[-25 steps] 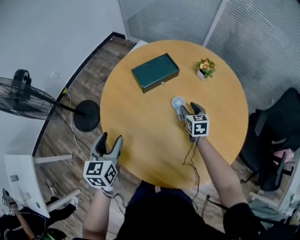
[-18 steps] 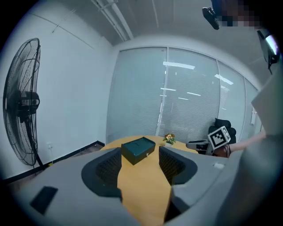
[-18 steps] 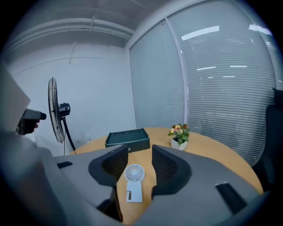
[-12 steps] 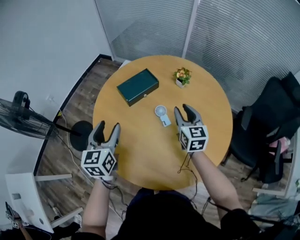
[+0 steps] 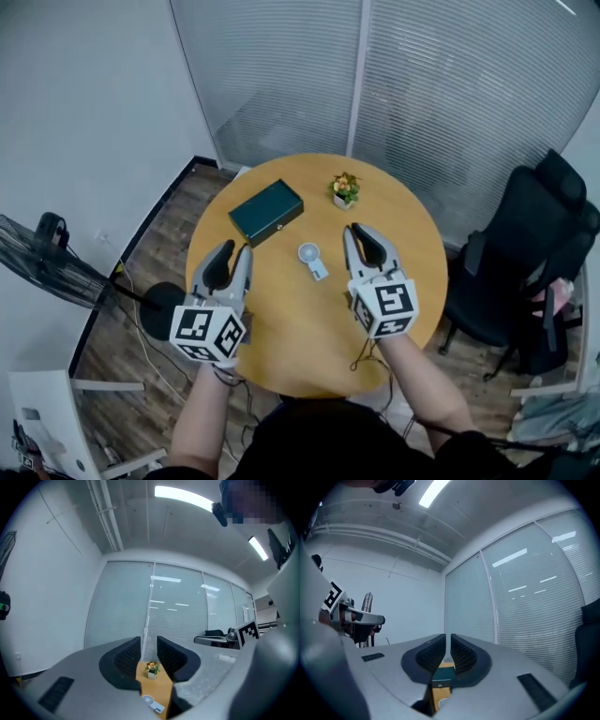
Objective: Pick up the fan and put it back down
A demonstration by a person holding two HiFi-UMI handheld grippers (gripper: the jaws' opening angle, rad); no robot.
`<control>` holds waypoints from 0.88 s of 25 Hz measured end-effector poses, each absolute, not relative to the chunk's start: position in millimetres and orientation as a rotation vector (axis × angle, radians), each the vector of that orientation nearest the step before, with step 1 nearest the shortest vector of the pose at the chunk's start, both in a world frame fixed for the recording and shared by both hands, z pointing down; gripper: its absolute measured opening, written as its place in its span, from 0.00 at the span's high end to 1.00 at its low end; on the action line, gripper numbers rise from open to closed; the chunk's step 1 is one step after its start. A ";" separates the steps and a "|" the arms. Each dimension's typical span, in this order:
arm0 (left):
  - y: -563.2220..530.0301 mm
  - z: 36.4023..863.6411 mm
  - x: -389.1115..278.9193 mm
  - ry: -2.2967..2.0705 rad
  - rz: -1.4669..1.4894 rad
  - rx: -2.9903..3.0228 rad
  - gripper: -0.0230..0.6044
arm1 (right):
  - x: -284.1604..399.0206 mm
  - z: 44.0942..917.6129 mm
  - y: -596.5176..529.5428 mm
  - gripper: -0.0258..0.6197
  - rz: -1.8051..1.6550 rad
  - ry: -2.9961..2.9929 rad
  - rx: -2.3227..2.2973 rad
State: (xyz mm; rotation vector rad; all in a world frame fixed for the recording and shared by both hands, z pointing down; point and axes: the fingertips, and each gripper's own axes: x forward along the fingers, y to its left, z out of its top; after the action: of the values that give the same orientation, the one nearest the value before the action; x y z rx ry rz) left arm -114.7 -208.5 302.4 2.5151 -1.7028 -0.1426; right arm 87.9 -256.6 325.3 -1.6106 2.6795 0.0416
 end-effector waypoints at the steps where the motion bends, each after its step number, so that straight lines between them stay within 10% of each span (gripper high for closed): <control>1: -204.9 291.0 -111.8 -1.713 -0.167 2.541 0.81 | 89.0 314.9 -250.2 0.91 0.064 2.662 -1.605; 22: -161.7 256.5 -132.5 -1.756 -0.286 2.628 0.95 | 84.5 259.2 -180.8 0.95 0.247 2.633 -1.602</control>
State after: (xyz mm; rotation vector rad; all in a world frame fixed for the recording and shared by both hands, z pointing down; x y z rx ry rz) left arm -132.5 -161.7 256.5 2.6281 -1.7562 -0.2856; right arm 84.5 -180.8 259.2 -1.6015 2.6328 0.2465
